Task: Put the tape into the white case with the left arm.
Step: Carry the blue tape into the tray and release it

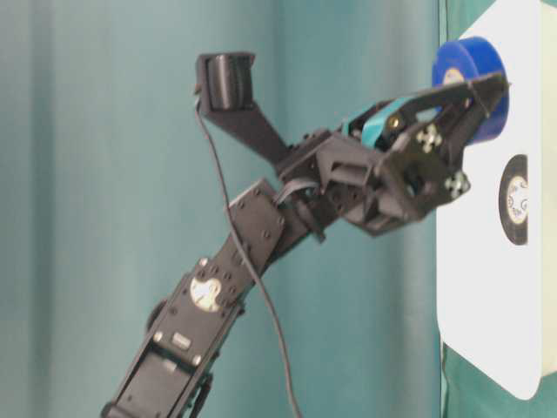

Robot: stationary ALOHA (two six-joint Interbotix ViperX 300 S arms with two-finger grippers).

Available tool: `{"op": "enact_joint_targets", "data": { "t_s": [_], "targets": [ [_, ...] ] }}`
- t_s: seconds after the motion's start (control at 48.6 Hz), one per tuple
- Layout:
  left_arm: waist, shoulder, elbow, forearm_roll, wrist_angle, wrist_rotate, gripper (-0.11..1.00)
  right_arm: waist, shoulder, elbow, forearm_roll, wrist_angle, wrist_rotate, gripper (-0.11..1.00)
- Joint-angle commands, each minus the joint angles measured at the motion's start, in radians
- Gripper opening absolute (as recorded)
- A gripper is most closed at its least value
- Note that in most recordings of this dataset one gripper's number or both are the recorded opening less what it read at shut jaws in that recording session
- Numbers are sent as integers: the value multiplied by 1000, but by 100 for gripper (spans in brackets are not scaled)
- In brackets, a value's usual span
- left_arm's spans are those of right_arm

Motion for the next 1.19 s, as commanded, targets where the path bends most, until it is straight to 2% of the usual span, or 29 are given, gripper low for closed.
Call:
{"op": "enact_joint_targets", "data": {
  "t_s": [0.0,0.165,0.597,0.638,0.782,0.823,0.844,0.947,1.173],
  "targets": [
    [12,-3,-55,2,-8,5,27,0,3,-12,-2,-8,2,-9],
    [26,21,-84,2,-8,5,27,0,-2,-11,-2,-5,2,-9],
    [29,23,-64,2,-3,0,27,0,-15,-11,-3,-3,2,-9],
    [29,23,-63,3,-3,2,35,0,-15,-11,-2,-5,2,-9],
    [29,18,-54,2,-2,3,78,0,-15,-11,-2,-3,2,-9],
    [29,15,-52,2,-3,3,87,0,-17,-11,-2,-5,2,-9],
    [29,14,-51,2,-2,3,89,0,-15,-11,-2,-3,2,-9],
    [26,2,-43,2,-2,-2,81,-2,-15,-11,-2,-5,2,-9],
    [-3,-94,32,2,-2,-6,81,0,-15,-11,-2,-3,2,-9]
  ]
}}
